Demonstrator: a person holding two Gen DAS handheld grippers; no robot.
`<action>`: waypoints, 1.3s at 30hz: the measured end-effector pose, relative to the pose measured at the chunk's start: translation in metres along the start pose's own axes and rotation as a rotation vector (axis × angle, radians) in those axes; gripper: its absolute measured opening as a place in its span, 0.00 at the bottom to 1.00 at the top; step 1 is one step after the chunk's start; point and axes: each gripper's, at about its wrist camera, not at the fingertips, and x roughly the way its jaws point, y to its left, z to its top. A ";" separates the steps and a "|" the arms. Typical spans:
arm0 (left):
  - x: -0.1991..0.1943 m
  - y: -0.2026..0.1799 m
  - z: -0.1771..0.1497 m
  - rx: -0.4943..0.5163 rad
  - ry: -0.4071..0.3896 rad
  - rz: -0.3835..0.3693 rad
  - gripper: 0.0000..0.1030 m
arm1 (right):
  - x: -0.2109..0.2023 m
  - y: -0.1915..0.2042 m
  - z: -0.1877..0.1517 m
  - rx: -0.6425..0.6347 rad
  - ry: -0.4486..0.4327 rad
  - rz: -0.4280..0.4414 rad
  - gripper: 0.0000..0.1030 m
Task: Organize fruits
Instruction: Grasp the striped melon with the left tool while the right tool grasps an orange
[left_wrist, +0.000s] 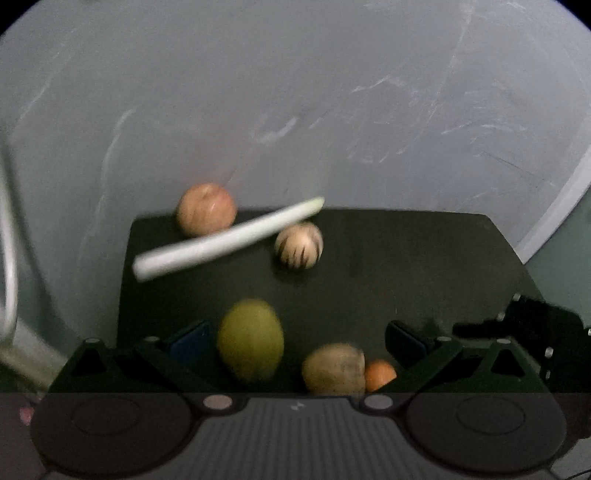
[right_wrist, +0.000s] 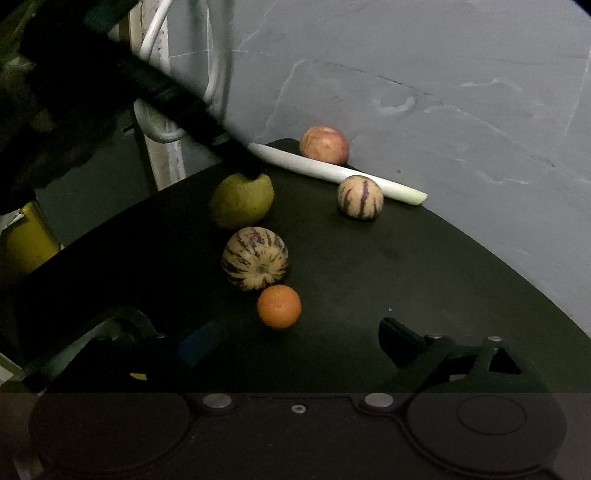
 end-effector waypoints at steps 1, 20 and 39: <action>0.005 -0.001 0.007 0.023 -0.002 -0.004 0.99 | 0.004 0.001 0.001 -0.001 0.002 0.004 0.88; 0.119 -0.008 0.063 0.193 0.132 -0.029 0.93 | 0.040 0.005 0.004 -0.010 0.043 0.050 0.61; 0.143 -0.005 0.059 0.193 0.171 -0.041 0.66 | 0.044 0.008 0.001 0.004 0.030 0.059 0.44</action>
